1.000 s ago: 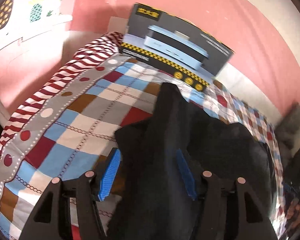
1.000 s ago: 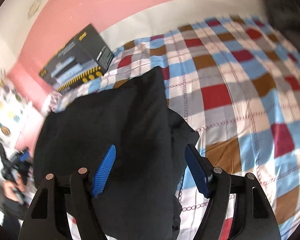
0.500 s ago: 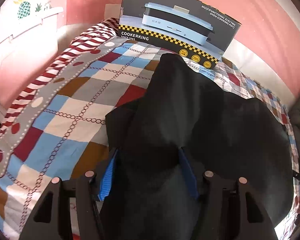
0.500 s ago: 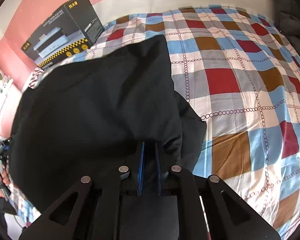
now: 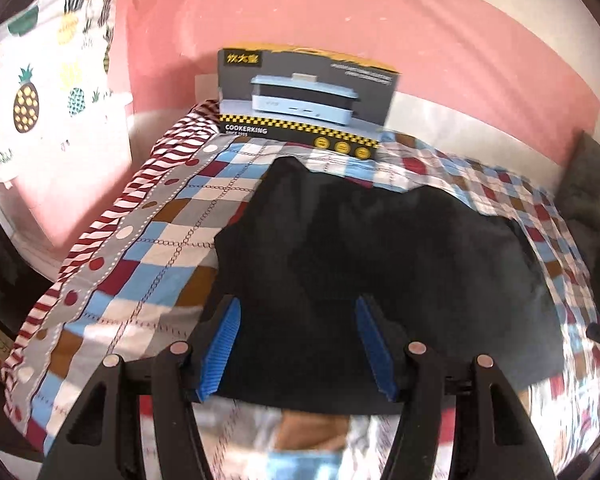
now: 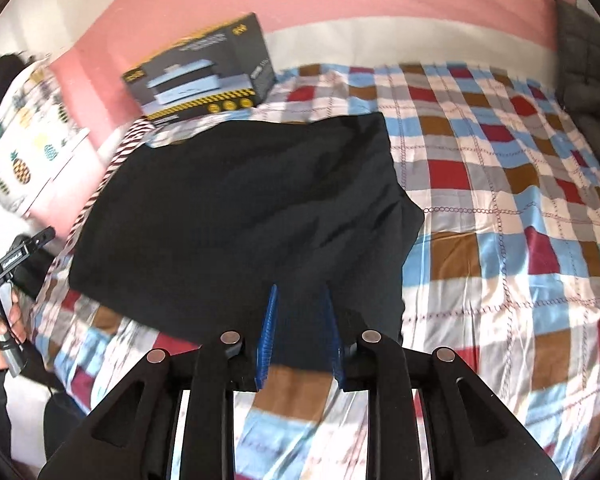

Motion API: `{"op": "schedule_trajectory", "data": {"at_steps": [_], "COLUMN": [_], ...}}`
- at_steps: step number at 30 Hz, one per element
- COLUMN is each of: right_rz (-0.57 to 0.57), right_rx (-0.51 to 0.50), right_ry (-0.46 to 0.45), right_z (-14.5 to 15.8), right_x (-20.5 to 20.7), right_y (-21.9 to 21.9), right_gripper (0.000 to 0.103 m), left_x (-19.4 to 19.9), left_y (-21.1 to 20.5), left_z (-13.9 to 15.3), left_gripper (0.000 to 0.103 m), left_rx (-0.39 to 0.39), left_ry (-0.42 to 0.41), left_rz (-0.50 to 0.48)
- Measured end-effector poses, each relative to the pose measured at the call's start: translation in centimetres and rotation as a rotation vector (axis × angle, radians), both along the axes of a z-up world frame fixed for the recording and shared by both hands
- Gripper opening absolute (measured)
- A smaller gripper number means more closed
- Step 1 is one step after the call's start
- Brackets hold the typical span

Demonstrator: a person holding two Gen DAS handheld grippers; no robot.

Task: Fold large clothes

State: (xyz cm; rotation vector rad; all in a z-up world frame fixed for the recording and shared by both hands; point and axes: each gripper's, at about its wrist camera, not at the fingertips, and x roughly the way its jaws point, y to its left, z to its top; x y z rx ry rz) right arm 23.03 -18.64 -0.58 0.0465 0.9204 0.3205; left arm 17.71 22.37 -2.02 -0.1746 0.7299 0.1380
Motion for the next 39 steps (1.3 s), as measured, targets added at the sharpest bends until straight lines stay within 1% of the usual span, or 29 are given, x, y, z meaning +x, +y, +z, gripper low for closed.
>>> {"op": "schedule_trajectory", "data": {"at_steps": [1, 3, 8, 12, 18, 21, 27, 35, 39], "right_rz": [0.005, 0.010, 0.026, 0.027, 0.025, 0.034, 0.038, 0.029, 0.026], "right_rx": [-0.003, -0.003, 0.005, -0.015, -0.030, -0.055, -0.071, -0.081, -0.082], "right_ry": [-0.010, -0.032, -0.053, -0.073, -0.073, -0.080, -0.076, -0.060, -0.058], "right_z": [0.3, 0.9, 1.5, 1.6, 1.1, 0.9, 0.3, -0.4, -0.5], "right_x": [-0.8, -2.6, -6.8, -9.4, -12.6, -13.8, -15.3, -15.6, -15.5], "right_y": [0.1, 0.3, 0.9, 1.4, 1.8, 2.3, 2.9, 3.1, 3.2], "right_gripper": [0.035, 0.045, 0.045, 0.045, 0.045, 0.045, 0.045, 0.046, 0.051], "left_x": [-1.0, -2.6, -6.5, -8.9, -11.4, -12.3, -13.3, -13.6, -13.4], "left_y": [-0.8, -2.3, -5.4, -7.5, -8.8, -9.2, -9.2, -9.5, -9.7], "left_z": [0.3, 0.7, 1.0, 0.6, -0.1, -0.4, -1.1, -1.7, -1.9], "left_gripper": [0.062, 0.062, 0.062, 0.062, 0.062, 0.062, 0.062, 0.062, 0.062], "left_rx": [0.003, 0.003, -0.013, 0.003, -0.033, -0.023, -0.027, 0.024, 0.039], "left_ry": [0.001, 0.001, 0.011, 0.030, 0.062, 0.070, 0.081, 0.101, 0.114], "left_rz": [-0.007, -0.017, -0.026, -0.040, -0.033, -0.033, -0.021, -0.019, -0.025]}}
